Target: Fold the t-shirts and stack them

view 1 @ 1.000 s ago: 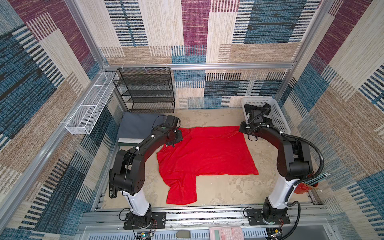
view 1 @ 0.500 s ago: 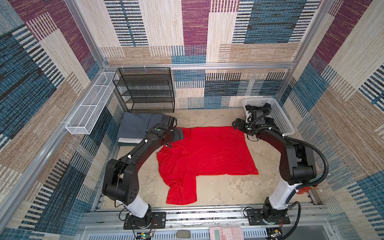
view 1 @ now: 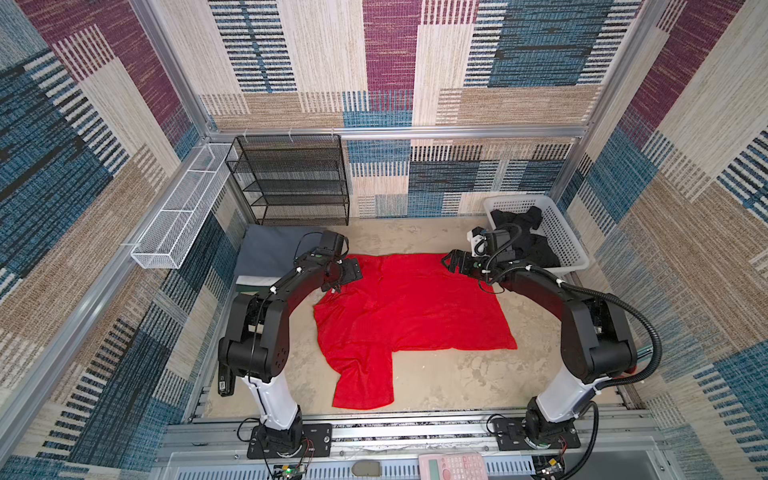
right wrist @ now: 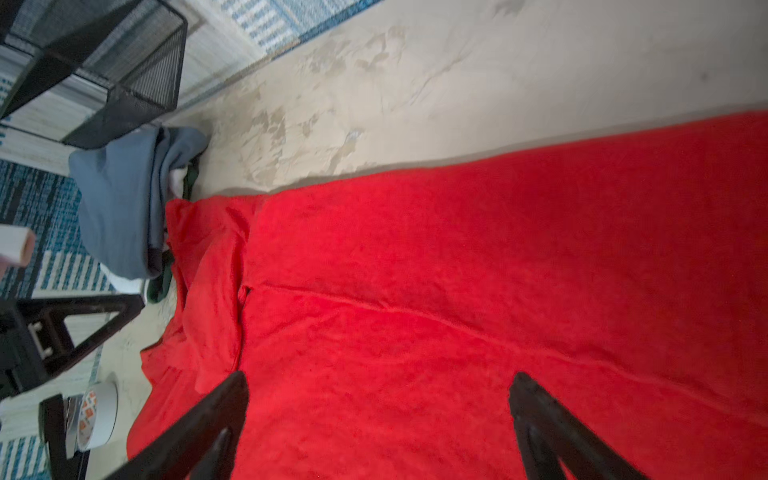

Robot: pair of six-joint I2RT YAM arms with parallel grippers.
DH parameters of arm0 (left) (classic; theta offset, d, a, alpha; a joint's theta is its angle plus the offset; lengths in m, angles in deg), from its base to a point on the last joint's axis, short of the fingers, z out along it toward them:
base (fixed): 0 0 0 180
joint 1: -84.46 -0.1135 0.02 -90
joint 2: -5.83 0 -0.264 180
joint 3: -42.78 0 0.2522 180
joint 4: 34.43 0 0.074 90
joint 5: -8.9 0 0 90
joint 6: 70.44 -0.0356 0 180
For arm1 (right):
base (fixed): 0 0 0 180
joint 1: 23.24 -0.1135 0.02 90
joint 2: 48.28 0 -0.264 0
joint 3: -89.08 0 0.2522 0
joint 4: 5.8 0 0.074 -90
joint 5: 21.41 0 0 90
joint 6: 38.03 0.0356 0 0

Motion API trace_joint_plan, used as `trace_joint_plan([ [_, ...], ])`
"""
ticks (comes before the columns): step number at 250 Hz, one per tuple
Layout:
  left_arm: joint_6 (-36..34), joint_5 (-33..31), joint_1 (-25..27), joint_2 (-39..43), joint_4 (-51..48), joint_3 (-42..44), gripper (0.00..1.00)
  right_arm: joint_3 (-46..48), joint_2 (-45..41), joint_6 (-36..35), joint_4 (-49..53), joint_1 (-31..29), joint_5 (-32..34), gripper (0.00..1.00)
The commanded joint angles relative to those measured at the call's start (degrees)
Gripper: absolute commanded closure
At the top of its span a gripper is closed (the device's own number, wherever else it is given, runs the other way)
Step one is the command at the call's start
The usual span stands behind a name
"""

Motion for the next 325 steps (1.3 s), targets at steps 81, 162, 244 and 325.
trace_joint_plan([
  [81, -6.4, -3.2, -0.6, -10.1, -1.7, -9.1, 0.51, 5.3, 1.4, 3.0, -3.2, 0.2, 5.8, 0.01],
  [162, -9.0, -4.8, -0.9, -17.0, -5.2, -16.3, 0.54, 8.2, 3.4, 5.9, -4.7, 3.3, 5.9, 0.01],
  [244, -10.4, -4.9, -2.0, -24.4, -9.1, -24.6, 0.79, 8.5, 4.5, 5.9, -4.2, 6.0, 8.1, 0.01],
  [325, -11.9, -7.4, -3.5, -27.6, -13.8, -31.3, 0.88, 8.4, 4.7, 6.2, -3.4, 7.3, 9.0, 0.01],
])
